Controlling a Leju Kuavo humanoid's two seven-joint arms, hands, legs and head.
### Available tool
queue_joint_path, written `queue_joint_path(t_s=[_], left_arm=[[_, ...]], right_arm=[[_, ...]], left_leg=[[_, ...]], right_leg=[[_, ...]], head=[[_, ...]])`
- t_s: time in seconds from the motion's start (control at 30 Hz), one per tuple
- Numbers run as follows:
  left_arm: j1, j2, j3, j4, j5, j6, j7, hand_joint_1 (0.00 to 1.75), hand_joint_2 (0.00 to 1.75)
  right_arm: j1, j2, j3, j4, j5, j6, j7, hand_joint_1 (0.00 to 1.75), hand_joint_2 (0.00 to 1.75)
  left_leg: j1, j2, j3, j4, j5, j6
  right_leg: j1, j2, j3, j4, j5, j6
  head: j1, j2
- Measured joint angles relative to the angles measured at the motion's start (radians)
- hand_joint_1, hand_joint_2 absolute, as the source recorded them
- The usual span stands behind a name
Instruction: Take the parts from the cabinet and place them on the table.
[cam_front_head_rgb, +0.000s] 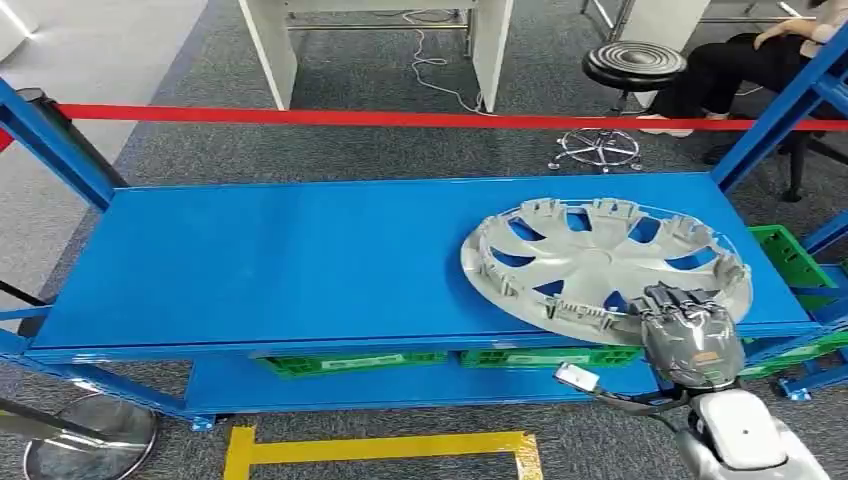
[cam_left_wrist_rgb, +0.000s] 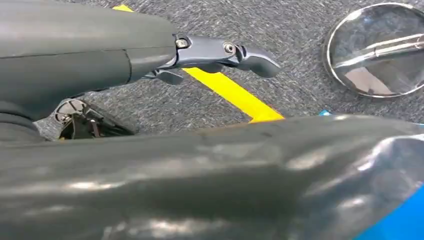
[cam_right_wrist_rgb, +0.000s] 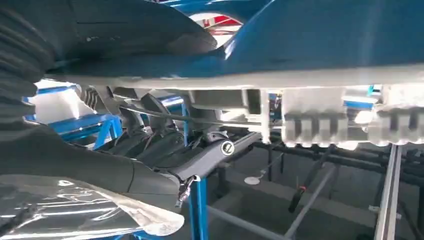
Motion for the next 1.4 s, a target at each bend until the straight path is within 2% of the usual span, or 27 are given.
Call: queue_joint_path(t_s=[0.2,0.3,0.33,0.43,0.53,0.73,1.0,1.03,1.07,1.1,1.13,1.17,1.23,1.27,1.3,1.33,1.37,1.4], left_arm=[[-0.002,0.005,-0.011,0.013,-0.006,0.003,-0.001,0.0,0.0],[-0.003,0.008,-0.019,0.023,-0.013,0.003,-0.002,0.0,0.0],[-0.003,0.009,-0.023,0.026,-0.014,0.003,-0.002,0.0,0.0],[-0.005,0.013,-0.034,0.032,-0.026,-0.007,-0.009,0.0,0.0],[-0.008,0.019,-0.052,0.041,-0.042,-0.022,-0.024,0.0,0.0],[-0.009,0.029,-0.075,0.052,-0.049,-0.036,-0.035,0.0,0.0],[-0.01,0.036,-0.087,0.062,-0.049,-0.04,-0.035,0.0,0.0],[-0.01,0.037,-0.089,0.063,-0.05,-0.043,-0.035,0.0,0.0],[-0.01,0.037,-0.089,0.063,-0.053,-0.045,-0.035,0.0,0.0],[-0.01,0.038,-0.09,0.064,-0.053,-0.045,-0.035,0.0,0.0],[-0.01,0.038,-0.09,0.065,-0.055,-0.046,-0.035,0.0,0.0],[-0.01,0.039,-0.091,0.065,-0.055,-0.046,-0.034,0.0,0.0],[-0.01,0.039,-0.094,0.066,-0.056,-0.046,-0.034,0.0,0.0],[-0.011,0.04,-0.097,0.066,-0.056,-0.046,-0.034,0.0,0.0],[-0.011,0.04,-0.099,0.066,-0.056,-0.046,-0.034,0.0,0.0],[-0.011,0.04,-0.099,0.066,-0.056,-0.046,-0.034,0.0,0.0],[-0.011,0.04,-0.1,0.066,-0.058,-0.042,-0.032,0.0,0.0],[-0.011,0.041,-0.102,0.066,-0.063,-0.031,-0.026,0.0,0.0]], right_arm=[[0.021,-0.027,-0.018,-0.056,0.008,-0.021,-0.016,1.75,1.75],[0.035,-0.029,-0.053,-0.108,0.008,-0.022,-0.118,1.75,1.75],[0.038,-0.028,-0.077,-0.137,0.008,-0.022,-0.172,1.75,1.75],[0.044,-0.019,-0.14,-0.203,0.008,-0.022,-0.254,1.75,1.75],[0.045,-0.01,-0.195,-0.267,0.008,-0.022,-0.301,1.75,1.75],[0.051,-0.006,-0.267,-0.346,0.008,-0.022,-0.335,1.75,1.75],[0.07,-0.003,-0.315,-0.401,0.008,-0.022,-0.359,1.75,1.75],[0.072,-0.001,-0.321,-0.408,0.008,-0.022,-0.364,1.71,1.75],[0.074,0.0,-0.324,-0.414,0.008,-0.022,-0.37,1.57,1.75],[0.076,0.002,-0.327,-0.42,0.008,-0.022,-0.376,1.52,1.75],[0.079,0.003,-0.331,-0.428,0.008,-0.022,-0.385,1.1,1.75],[0.079,0.006,-0.337,-0.436,0.008,-0.022,-0.392,0.96,1.75],[0.079,0.014,-0.344,-0.454,0.008,-0.022,-0.41,0.96,1.75],[0.079,0.018,-0.349,-0.463,0.008,-0.022,-0.42,0.82,1.75],[0.079,0.023,-0.352,-0.473,0.008,-0.022,-0.429,0.82,1.75],[0.079,0.029,-0.356,-0.482,0.008,-0.022,-0.436,1.03,1.75],[0.079,0.033,-0.359,-0.491,0.008,-0.022,-0.441,1.55,1.75],[0.08,0.039,-0.363,-0.498,0.008,-0.022,-0.44,1.55,1.75]], left_leg=[[0.0,0.0,0.0,0.0,0.0,0.0],[0.0,0.0,0.0,0.0,0.0,0.0],[0.0,0.0,0.0,0.0,0.0,0.0],[0.0,0.0,-0.001,0.0,0.0,0.0],[0.0,0.0,-0.001,0.0,0.0,0.0],[0.0,0.0,-0.001,0.0,0.0,0.0],[0.0,-0.001,-0.001,0.0,0.0,0.0],[0.0,-0.001,-0.001,0.0,0.0,0.0],[0.0,-0.001,-0.001,0.0,0.0,0.0],[0.0,-0.001,-0.001,0.0,0.0,0.0],[0.0,-0.001,-0.001,0.0,0.0,0.0],[0.0,-0.002,-0.001,0.0,0.0,0.0],[0.0,-0.002,-0.001,0.0,0.0,0.0],[0.0,-0.002,-0.001,0.0,0.0,0.0],[0.0,-0.002,-0.001,0.0,0.0,0.0],[0.0,-0.002,-0.001,0.0,0.0,0.0],[0.0,-0.002,-0.001,0.0,0.0,0.0],[0.0,-0.002,-0.001,0.0,0.0,0.0]], right_leg=[[0.0,0.0,0.0,0.0,0.0,0.0],[0.0,-0.001,0.0,0.0,0.0,0.0],[0.0,-0.001,0.0,0.0,0.0,0.0],[0.0,-0.001,0.0,0.0,-0.001,0.0],[0.0,-0.001,0.0,0.0,-0.001,0.0],[0.0,-0.001,0.0,0.0,-0.001,0.0],[0.0,-0.002,0.0,0.0,-0.001,0.0],[0.0,-0.002,0.0,0.0,-0.001,0.0],[0.0,-0.002,0.0,0.0,-0.001,0.0],[0.0,-0.002,0.0,0.0,-0.001,0.0],[0.0,-0.002,0.0,0.0,-0.001,0.0],[0.0,-0.002,0.0,0.0,-0.001,0.0],[0.0,-0.002,-0.001,0.0,-0.001,0.0],[0.0,-0.002,0.0,0.0,-0.001,0.0],[0.0,-0.002,0.0,0.0,-0.001,0.0],[0.0,-0.002,0.0,0.0,-0.001,0.0],[0.0,-0.002,0.0,0.0,-0.001,0.0],[0.0,-0.002,0.0,0.0,-0.001,0.0]], head=[[0.0,0.0],[0.0,0.0],[0.0,0.0],[0.0,0.0],[0.0,0.0],[0.0,0.0],[0.0,0.0],[0.0,0.0],[0.0,0.0],[0.0,0.0],[0.0,0.0],[0.0,0.0],[0.0,0.0],[0.0,0.0],[0.0,0.0],[0.0,0.0],[0.0,0.0],[0.0,0.0]])
